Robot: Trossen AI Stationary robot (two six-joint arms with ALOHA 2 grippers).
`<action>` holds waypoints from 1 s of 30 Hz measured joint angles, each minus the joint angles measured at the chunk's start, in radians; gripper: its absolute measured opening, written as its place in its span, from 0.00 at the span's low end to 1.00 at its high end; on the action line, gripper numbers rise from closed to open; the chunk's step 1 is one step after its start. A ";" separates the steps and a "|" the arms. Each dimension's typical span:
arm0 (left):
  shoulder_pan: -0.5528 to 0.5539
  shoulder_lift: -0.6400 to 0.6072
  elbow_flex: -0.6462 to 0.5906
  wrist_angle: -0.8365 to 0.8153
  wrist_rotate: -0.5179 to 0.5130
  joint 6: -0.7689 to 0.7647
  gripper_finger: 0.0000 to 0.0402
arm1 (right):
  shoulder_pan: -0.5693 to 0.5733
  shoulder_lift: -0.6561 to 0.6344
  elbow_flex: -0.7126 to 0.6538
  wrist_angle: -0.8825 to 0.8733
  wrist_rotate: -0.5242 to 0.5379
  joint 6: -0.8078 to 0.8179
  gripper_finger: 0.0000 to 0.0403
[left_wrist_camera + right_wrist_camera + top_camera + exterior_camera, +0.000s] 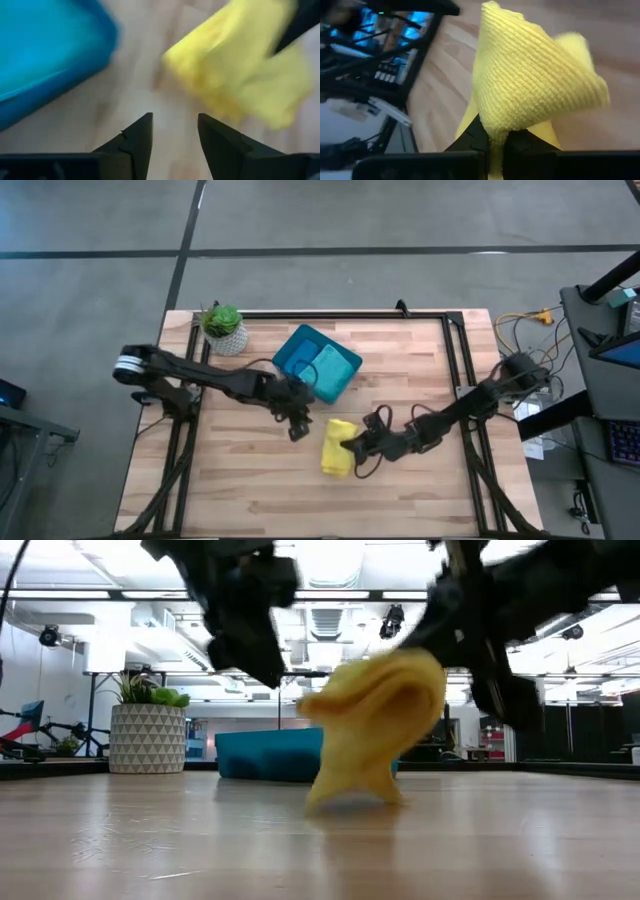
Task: Fold microfiber towels
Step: Put the yellow microfiber cloth into the blue bin
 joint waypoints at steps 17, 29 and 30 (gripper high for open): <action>0.052 -0.439 -0.243 -0.238 -0.212 -0.084 0.36 | -0.475 -0.240 0.051 -0.056 -0.306 -0.406 0.03; 0.056 -0.606 -0.388 -0.235 -0.209 -0.081 0.36 | -0.760 0.132 0.480 -0.071 -0.526 -0.443 0.03; 0.056 -0.612 -0.392 -0.245 -0.209 -0.080 0.36 | -0.773 0.176 0.526 -0.080 -0.537 -0.433 0.03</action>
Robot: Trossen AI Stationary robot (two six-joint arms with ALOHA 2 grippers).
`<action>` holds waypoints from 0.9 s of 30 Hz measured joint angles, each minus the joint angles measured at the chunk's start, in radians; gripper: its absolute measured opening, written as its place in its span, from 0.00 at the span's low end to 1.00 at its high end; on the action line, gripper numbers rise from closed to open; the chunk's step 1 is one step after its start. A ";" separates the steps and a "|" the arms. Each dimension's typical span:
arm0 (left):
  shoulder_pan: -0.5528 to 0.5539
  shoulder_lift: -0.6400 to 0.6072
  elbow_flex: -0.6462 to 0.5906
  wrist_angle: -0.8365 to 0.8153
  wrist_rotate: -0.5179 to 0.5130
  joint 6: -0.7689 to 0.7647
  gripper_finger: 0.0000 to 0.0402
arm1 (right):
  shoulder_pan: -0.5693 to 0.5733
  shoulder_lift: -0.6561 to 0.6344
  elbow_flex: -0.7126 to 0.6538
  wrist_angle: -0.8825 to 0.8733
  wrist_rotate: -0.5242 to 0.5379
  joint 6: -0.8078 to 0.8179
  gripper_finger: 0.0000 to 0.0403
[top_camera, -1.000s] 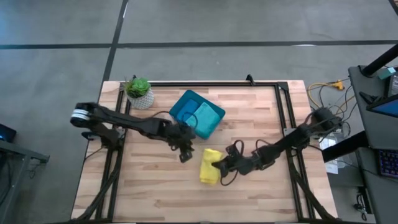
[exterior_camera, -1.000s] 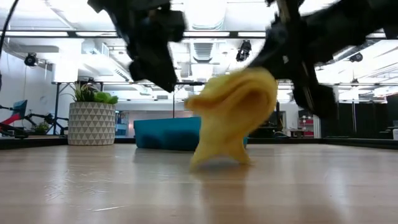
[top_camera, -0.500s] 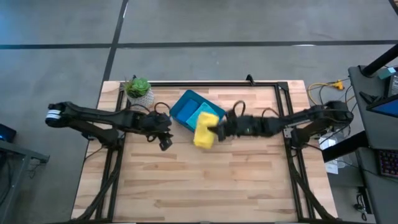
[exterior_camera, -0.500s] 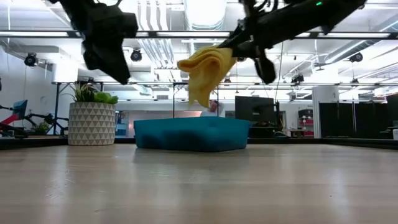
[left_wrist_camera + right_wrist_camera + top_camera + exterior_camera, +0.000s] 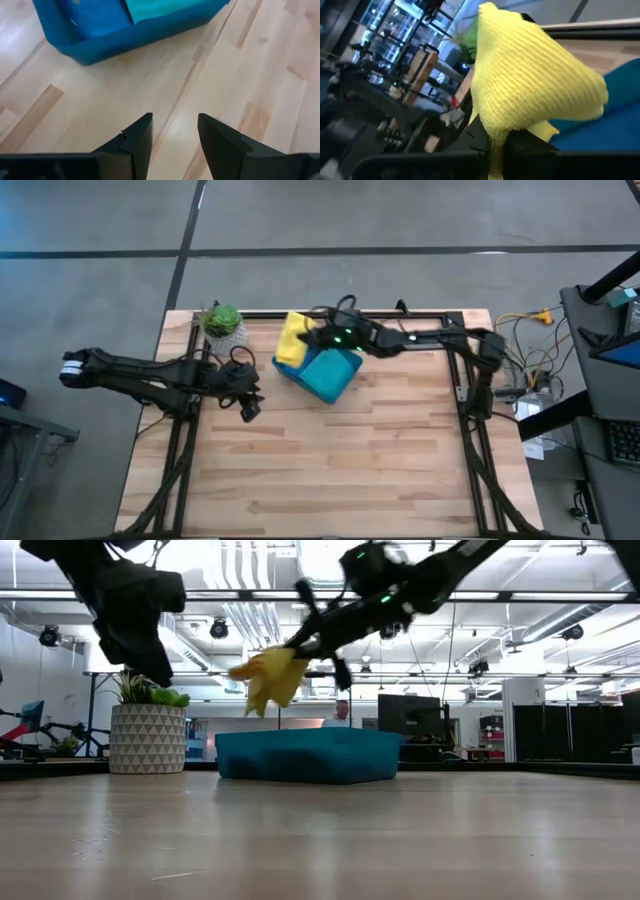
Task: Fold microfiber towels
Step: Put the yellow microfiber cloth into the blue bin
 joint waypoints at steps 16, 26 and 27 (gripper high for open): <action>0.000 -0.016 -0.044 0.078 -0.014 0.027 0.36 | -0.015 0.212 0.250 -0.382 0.106 0.112 0.03; 0.000 -0.010 -0.047 0.136 -0.014 0.032 0.36 | -0.006 0.212 0.251 -0.555 0.086 0.135 0.03; 0.000 -0.010 -0.047 0.138 -0.014 0.031 0.36 | -0.006 0.211 0.251 -0.560 0.084 0.137 0.03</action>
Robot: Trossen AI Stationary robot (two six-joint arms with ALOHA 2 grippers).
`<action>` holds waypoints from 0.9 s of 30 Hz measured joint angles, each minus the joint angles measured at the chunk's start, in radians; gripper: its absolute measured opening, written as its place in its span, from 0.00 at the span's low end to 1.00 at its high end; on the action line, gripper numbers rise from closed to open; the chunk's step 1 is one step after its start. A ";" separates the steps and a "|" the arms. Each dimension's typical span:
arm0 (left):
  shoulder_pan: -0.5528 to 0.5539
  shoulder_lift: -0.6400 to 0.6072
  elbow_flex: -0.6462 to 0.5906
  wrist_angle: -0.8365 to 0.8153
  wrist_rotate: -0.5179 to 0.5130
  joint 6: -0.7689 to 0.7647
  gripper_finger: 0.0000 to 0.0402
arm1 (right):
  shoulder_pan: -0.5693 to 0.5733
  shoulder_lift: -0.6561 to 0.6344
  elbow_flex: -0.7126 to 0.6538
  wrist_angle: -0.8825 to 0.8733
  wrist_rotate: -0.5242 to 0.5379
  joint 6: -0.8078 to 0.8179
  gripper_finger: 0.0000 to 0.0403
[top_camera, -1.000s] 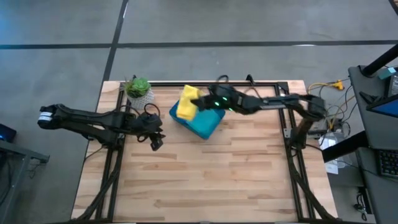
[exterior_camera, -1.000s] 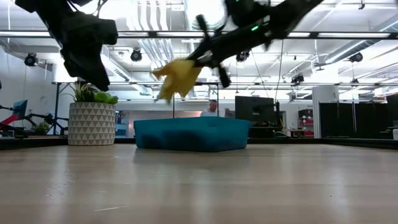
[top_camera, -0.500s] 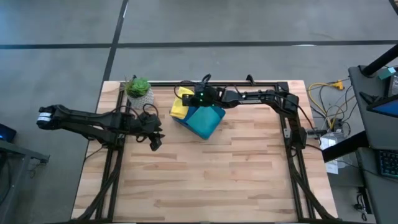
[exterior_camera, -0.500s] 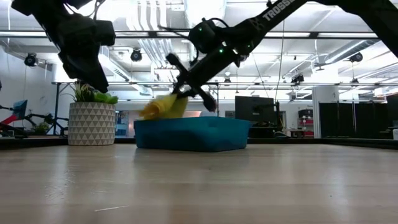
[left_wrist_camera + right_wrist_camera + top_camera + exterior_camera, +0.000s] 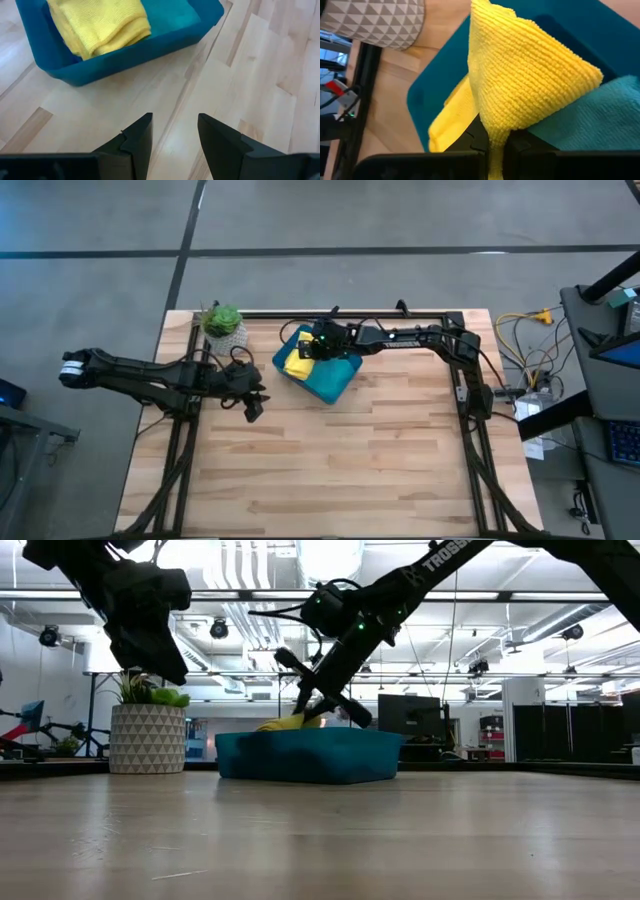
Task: Fold microfiber towels
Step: Put the yellow microfiber cloth into the blue bin, then adjust the blue bin
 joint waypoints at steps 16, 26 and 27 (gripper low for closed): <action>0.000 0.000 0.000 0.001 0.016 -0.002 0.36 | -0.001 -0.014 0.029 -0.154 -0.029 -0.005 0.37; 0.010 0.035 0.000 0.057 -0.020 -0.013 0.36 | -0.001 -0.099 0.118 -0.451 0.058 -0.149 0.45; 0.019 0.053 -0.001 0.054 -0.039 -0.017 0.36 | -0.001 -0.117 0.118 -0.492 0.095 -0.166 0.45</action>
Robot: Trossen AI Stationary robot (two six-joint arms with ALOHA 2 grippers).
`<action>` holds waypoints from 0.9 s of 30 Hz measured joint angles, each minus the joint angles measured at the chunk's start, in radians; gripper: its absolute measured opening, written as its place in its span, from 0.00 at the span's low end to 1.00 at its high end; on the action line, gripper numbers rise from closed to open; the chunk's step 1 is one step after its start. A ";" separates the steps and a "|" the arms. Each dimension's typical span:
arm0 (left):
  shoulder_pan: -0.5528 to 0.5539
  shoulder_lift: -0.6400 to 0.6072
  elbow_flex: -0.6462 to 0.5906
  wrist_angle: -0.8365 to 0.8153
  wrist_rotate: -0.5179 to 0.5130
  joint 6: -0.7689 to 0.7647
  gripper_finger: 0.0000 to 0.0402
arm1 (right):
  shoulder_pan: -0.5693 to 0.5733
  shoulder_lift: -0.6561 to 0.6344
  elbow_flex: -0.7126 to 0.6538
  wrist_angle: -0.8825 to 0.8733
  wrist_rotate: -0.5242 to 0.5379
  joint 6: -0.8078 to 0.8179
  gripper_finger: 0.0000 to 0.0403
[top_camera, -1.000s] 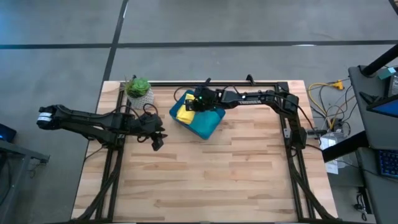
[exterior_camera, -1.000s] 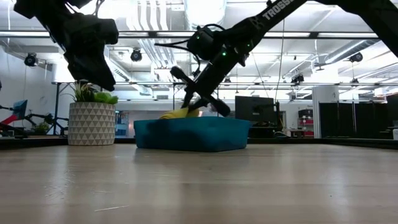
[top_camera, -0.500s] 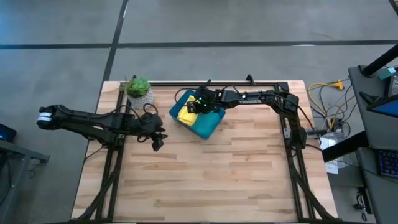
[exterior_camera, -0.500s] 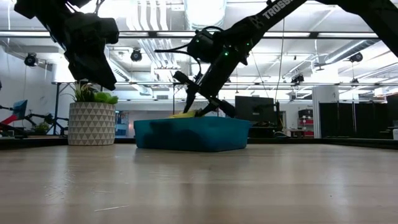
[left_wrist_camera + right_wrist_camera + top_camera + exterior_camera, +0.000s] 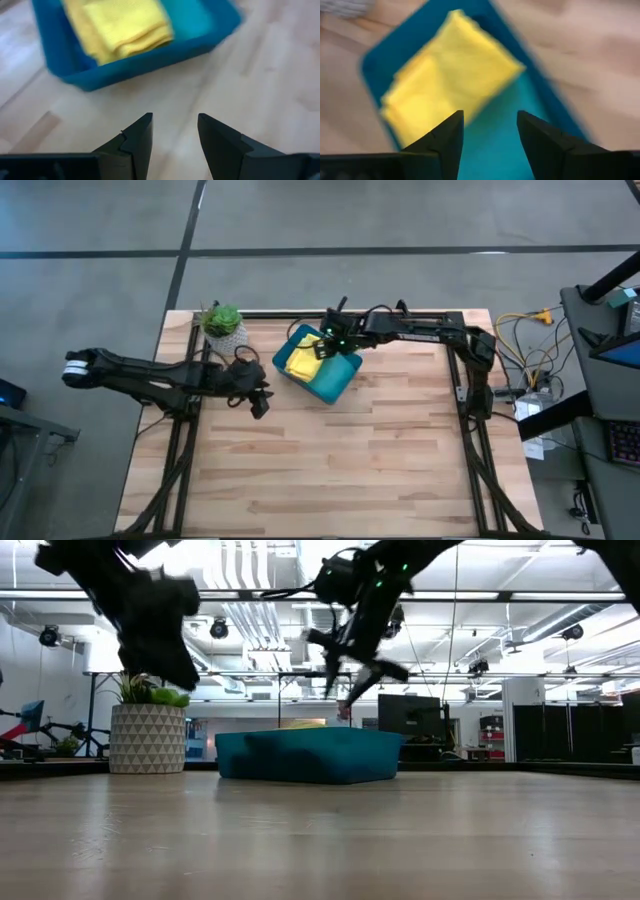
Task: Fold microfiber towels
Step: Adjust the blue bin
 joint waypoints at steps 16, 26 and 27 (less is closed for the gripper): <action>0.114 0.381 0.022 0.167 0.159 0.310 0.08 | 0.200 -0.043 -0.015 0.065 -0.218 -0.268 0.03; 0.124 0.391 0.021 0.207 0.166 0.331 0.01 | 0.249 0.077 -0.017 0.065 -0.205 -0.223 0.02; 0.126 0.391 0.021 0.210 0.166 0.331 0.01 | 0.249 0.086 -0.018 0.065 -0.208 -0.227 0.02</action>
